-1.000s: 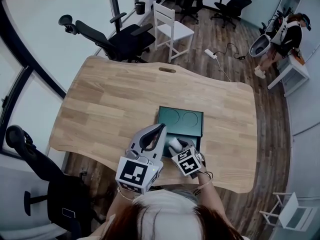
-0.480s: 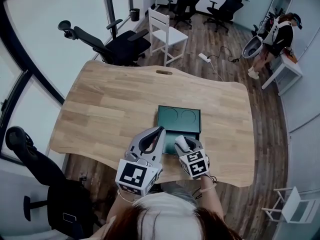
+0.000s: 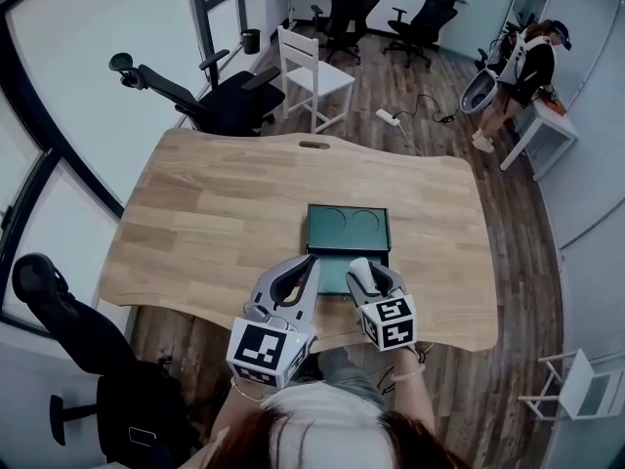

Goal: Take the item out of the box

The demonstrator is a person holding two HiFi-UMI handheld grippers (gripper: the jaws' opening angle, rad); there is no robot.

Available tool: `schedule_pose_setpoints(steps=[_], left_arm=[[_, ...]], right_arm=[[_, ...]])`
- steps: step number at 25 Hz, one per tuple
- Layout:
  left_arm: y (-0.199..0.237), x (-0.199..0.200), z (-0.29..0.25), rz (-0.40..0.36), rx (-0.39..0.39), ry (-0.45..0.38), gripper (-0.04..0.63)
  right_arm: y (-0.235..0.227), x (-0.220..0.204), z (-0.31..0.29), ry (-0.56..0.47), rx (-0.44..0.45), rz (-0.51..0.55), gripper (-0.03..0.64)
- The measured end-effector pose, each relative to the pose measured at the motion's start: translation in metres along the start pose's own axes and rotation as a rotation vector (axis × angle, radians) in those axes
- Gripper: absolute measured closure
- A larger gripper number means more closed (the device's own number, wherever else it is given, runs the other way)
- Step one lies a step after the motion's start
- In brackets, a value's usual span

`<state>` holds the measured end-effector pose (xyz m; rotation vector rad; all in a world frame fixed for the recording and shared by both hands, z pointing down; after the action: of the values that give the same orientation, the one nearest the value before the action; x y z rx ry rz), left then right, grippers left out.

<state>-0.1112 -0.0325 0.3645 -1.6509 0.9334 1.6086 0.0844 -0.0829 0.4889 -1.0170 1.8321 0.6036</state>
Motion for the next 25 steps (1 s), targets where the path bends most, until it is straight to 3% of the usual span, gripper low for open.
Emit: schedule_pose_setpoints(steps=[12, 25], left_arm=[[0.001, -0.008, 0.036, 0.006, -0.009, -0.015, 0.591], [-0.011, -0.004, 0.030, 0.008, -0.047, -0.025, 0.591]], right_arm=[[0.032, 0.016, 0.045, -0.149, -0.061, -0.036, 0.420], [0.033, 0.043, 0.093, -0.335, -0.093, -0.052, 0.420]])
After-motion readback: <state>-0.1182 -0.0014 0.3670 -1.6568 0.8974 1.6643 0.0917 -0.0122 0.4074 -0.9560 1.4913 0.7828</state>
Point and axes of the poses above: the fingertips, and each gripper's own axes: z backward along the fingers, y to its left, x out of its top, the point moved 10 cm from there along z, backward along the fingers, and after that the axes turned 1 degree about -z, right-handed, at the moved point
